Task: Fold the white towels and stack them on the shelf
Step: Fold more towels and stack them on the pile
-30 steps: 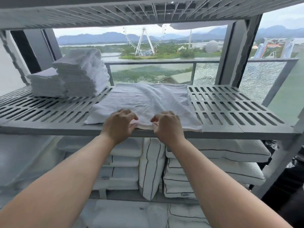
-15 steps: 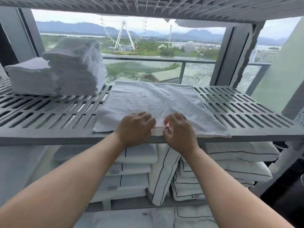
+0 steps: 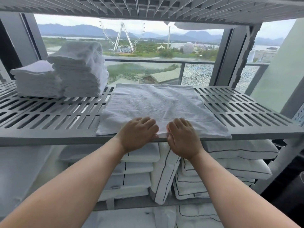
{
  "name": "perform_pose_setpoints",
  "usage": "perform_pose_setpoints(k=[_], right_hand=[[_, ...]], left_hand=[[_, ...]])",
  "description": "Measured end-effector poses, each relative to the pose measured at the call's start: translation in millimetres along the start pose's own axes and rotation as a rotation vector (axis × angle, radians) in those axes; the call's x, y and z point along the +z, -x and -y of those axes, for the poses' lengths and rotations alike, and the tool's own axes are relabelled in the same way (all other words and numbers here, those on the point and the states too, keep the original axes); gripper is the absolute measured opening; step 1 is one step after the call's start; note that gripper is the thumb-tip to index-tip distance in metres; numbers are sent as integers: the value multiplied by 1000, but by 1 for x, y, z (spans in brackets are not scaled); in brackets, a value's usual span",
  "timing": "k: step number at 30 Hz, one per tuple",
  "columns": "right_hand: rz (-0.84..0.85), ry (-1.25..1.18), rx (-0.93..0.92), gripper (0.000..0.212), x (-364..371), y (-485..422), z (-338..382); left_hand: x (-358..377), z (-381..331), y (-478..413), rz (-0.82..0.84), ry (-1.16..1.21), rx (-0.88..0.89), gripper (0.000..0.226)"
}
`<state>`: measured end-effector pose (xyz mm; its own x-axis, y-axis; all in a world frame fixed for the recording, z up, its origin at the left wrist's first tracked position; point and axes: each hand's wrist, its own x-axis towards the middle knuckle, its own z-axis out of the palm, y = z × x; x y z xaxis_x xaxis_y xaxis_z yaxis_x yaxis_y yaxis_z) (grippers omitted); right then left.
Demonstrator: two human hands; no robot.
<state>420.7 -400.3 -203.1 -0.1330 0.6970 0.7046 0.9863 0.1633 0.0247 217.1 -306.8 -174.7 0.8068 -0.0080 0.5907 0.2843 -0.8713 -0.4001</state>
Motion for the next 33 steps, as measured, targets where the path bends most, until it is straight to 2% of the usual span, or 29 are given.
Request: perform_pose_setpoints(k=[2,5,9,11,13,18,20,23,28,33], right_hand=[[10,26,-3,26,-2,2,0],[-19,68,36,35,-5,-2,9],[-54,58,69,33,-11,-18,29],[-70,-24,61,26,-10,-26,44],[-52,-121,25,18,-5,-32,64],[156,-170,53,30,5,-35,92],[173,-137,87,28,6,-38,95],[194,-72,140,31,6,-50,104],[205,-79,223,35,15,-77,135],[230,-102,330,27,28,-88,150]], left_hand=[[-5,-3,9,12,-10,-39,15],[-13,-6,22,-10,-30,-229,8],[-32,-2,44,4,-134,-548,10],[-42,1,52,61,-166,-741,11],[-51,6,57,117,-191,-858,11],[-64,18,61,162,-210,-909,21],[-65,28,64,202,-176,-1041,32],[-59,44,65,351,2,-1242,45],[-50,71,69,327,330,-1265,57],[-51,91,64,29,530,-1232,34]])
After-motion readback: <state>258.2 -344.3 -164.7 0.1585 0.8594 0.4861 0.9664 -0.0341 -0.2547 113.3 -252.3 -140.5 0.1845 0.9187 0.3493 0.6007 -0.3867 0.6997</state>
